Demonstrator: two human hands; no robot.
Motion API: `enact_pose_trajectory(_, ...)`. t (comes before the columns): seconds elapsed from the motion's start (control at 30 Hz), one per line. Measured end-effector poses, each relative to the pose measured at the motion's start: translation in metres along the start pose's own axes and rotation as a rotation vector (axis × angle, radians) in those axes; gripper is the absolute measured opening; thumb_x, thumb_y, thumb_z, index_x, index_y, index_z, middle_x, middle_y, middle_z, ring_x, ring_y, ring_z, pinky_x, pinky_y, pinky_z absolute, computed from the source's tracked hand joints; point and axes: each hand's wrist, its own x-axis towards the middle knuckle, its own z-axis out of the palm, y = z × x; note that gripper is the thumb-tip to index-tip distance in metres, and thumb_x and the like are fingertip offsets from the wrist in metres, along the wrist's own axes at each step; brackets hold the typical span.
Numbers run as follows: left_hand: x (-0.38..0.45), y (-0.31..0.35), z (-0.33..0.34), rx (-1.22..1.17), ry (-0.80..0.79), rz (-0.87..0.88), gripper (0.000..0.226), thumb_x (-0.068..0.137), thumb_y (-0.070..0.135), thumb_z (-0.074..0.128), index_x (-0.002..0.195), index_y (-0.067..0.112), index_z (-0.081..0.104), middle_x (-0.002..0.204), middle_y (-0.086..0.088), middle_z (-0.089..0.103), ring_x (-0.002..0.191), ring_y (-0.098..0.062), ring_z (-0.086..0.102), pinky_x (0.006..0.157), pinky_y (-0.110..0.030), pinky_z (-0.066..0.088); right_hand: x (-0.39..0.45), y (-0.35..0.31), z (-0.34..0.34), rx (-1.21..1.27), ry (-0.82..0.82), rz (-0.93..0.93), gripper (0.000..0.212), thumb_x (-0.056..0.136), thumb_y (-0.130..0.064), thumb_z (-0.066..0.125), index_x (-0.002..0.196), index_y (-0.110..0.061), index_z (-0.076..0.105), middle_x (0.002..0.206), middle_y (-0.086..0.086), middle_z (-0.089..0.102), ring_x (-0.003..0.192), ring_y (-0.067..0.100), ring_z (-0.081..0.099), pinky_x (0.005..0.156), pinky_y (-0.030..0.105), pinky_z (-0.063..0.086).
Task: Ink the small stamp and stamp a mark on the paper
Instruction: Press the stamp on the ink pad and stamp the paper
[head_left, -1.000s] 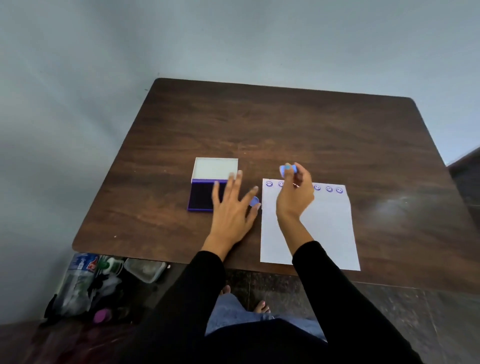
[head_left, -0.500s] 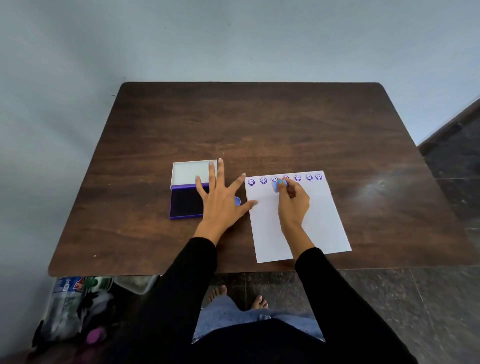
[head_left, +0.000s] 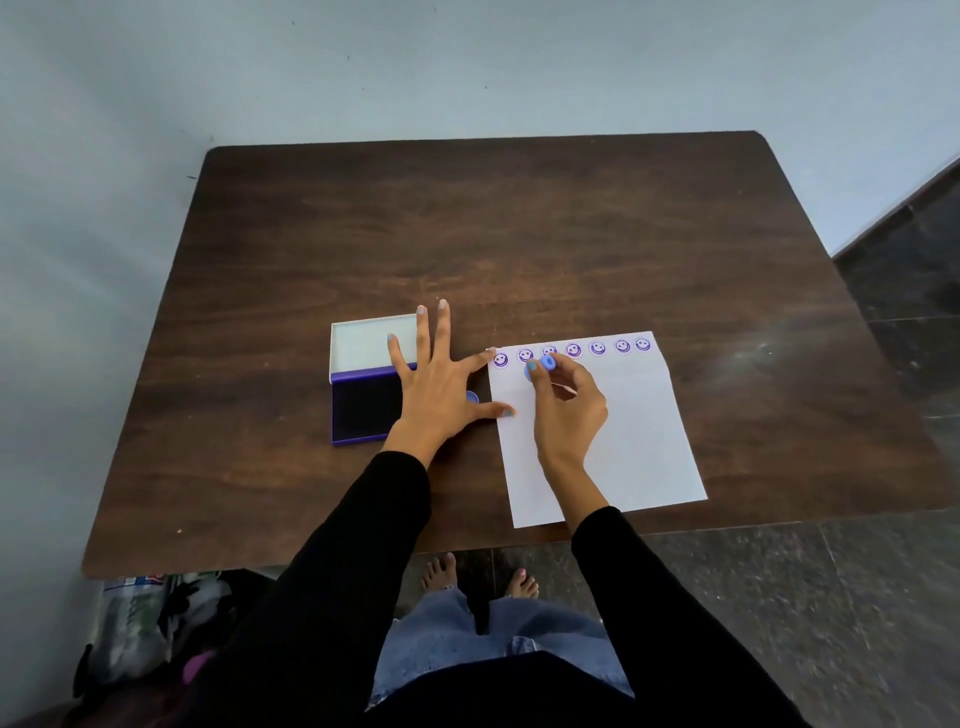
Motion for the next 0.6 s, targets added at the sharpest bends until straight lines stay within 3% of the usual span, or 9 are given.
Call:
enact_pose_trajectory(0.1,0.0,0.0,0.0,-0.009,0.0,-0.008,0.082,0.062,0.079,0.058,0.136,0.048,0.04,0.156,-0.007,-0.027,0.141,-0.034,-0.029,0.107,-0.065,-0.014,-0.004,0.003,0.006,0.008,-0.029,-0.051,0.029,0.078,-0.02,0.074,0.105,-0.01,0.068,0.103,0.005,0.071,0.078,0.002,0.062,0.067,-0.003,0.045)
enact_pose_trajectory(0.27,0.0,-0.003,0.001,-0.032,0.037,0.009,0.075,0.065,0.07,0.066,0.133,0.047,0.045,0.158,-0.008,-0.023,0.141,-0.035,-0.027,0.107,-0.066,-0.01,-0.011,0.008,0.013,-0.032,-0.102,-0.164,0.028,0.077,-0.014,0.075,0.104,-0.007,0.069,0.101,0.007,0.072,0.089,0.009,0.065,0.079,0.006,0.049)
enact_pose_trajectory(0.4,0.002,-0.004,0.001,-0.042,0.046,0.013,0.071,0.067,0.064,0.069,0.132,0.046,0.047,0.158,-0.008,-0.021,0.142,-0.035,-0.027,0.108,-0.066,-0.009,-0.013,0.01,0.014,-0.139,-0.126,-0.265,0.03,0.076,-0.014,0.076,0.104,-0.007,0.07,0.101,0.01,0.073,0.087,0.006,0.061,0.079,0.007,0.045)
enact_pose_trajectory(0.6,0.001,-0.004,0.002,-0.093,0.049,0.015,0.068,0.069,0.062,0.069,0.131,0.045,0.049,0.159,-0.008,-0.019,0.142,-0.035,-0.026,0.108,-0.065,-0.011,-0.015,0.007,0.016,-0.216,-0.136,-0.267,0.032,0.077,-0.014,0.075,0.107,-0.005,0.069,0.105,0.015,0.072,0.094,0.021,0.066,0.085,0.027,0.05)
